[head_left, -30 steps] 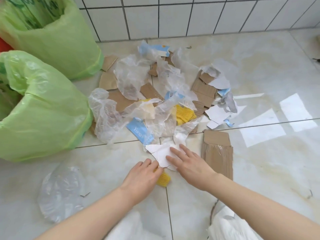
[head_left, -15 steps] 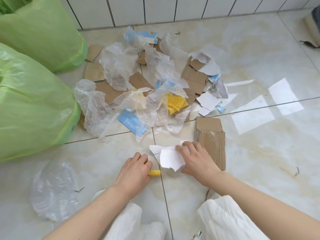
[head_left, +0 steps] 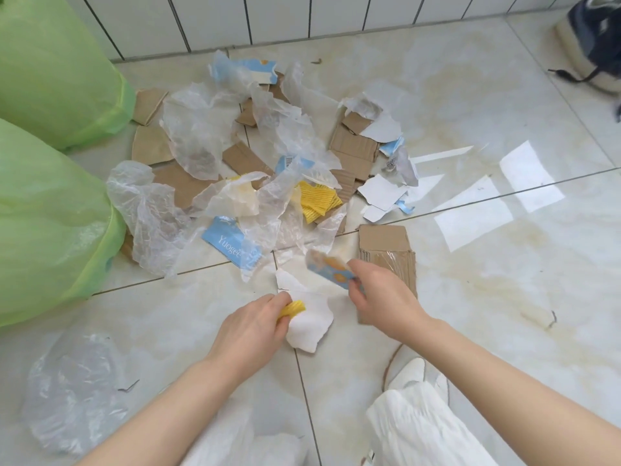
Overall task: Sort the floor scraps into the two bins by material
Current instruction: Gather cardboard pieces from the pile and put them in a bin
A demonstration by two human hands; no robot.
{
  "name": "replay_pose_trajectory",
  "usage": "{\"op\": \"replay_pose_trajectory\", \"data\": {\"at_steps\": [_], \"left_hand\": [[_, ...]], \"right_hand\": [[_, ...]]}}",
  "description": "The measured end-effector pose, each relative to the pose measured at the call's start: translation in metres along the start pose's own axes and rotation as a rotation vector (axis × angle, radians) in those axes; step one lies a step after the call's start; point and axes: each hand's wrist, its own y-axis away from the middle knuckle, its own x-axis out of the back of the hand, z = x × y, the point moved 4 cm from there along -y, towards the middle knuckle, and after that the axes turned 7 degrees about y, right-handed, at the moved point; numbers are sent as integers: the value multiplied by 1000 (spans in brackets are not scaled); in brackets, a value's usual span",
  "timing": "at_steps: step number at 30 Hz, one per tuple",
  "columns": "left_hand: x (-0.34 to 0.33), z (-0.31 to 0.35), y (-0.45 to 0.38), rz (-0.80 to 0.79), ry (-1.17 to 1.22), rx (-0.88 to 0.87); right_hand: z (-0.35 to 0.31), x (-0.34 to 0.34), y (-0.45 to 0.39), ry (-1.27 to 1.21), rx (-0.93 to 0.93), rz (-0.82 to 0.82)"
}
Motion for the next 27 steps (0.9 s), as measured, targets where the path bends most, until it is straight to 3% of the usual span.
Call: {"op": "replay_pose_trajectory", "data": {"at_steps": [4,8,11,20,23,27], "left_hand": [[4,20,-14,-7,34,-25],[-8,26,-30,-80,-55,-91],[-17,24,-39,-122,-186,-149],[-19,14,-48,-87,-331,-202],[-19,15,-50,-95,-424,-154],[-15,6,-49,-87,-350,-79]], "right_hand": [[23,20,3,-237,-254,59],[62,17,7,-423,-540,-43],[89,5,13,-383,-686,-128],[89,-7,6,-141,-761,-119],[87,-8,1,-161,-754,-143],[88,-10,-1,-287,-748,-136]]}}
